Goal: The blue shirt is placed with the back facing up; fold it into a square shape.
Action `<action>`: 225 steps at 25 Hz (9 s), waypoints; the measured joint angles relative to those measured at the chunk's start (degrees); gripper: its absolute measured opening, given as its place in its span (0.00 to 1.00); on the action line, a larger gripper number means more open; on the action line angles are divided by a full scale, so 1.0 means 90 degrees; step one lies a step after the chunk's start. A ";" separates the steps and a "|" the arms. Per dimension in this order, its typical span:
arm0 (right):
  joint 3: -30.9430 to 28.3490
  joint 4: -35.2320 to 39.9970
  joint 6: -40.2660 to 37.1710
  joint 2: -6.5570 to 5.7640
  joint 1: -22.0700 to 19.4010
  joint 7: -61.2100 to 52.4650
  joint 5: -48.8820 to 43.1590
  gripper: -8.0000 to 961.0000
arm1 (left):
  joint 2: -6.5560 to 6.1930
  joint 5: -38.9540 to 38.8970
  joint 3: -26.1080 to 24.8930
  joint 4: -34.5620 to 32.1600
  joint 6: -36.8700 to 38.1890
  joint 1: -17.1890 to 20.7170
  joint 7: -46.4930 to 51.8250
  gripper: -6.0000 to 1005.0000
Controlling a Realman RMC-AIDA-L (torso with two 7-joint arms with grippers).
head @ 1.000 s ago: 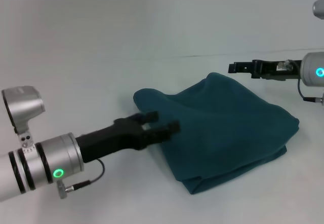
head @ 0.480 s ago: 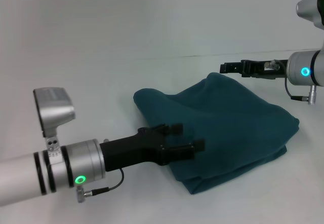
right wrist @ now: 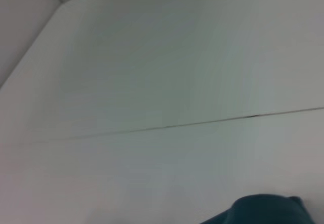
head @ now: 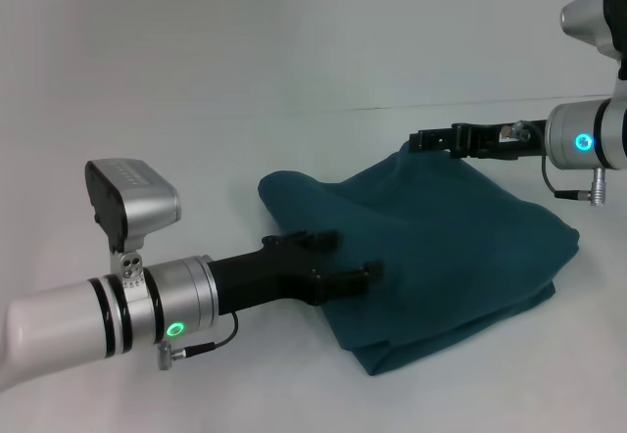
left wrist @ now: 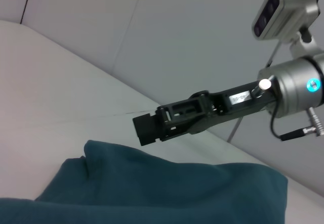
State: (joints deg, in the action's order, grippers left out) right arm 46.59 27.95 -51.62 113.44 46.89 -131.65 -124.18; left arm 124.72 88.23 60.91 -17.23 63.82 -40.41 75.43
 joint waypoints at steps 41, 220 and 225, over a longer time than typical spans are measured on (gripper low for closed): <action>0.1175 -0.0489 0.2126 0.0413 0.0408 0.0078 0.0000 0.33 | -0.0010 -0.0008 -0.0035 0.0039 0.0247 -0.0031 -0.0043 0.90; 0.0097 0.2007 -0.1480 0.0551 -0.1265 0.1283 0.1351 0.80 | -0.0012 -0.0032 0.0144 0.0154 -0.2842 -0.0848 0.2101 0.60; 0.0096 0.1974 -0.1437 0.0558 -0.1265 0.1328 0.1382 0.80 | -0.0021 -0.0027 0.0163 0.0133 -0.2849 -0.0851 0.2102 0.50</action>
State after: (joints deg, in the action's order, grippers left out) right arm 47.45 45.72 -64.55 118.46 35.51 -119.70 -111.75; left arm 124.54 87.99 62.37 -16.03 38.17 -48.07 94.35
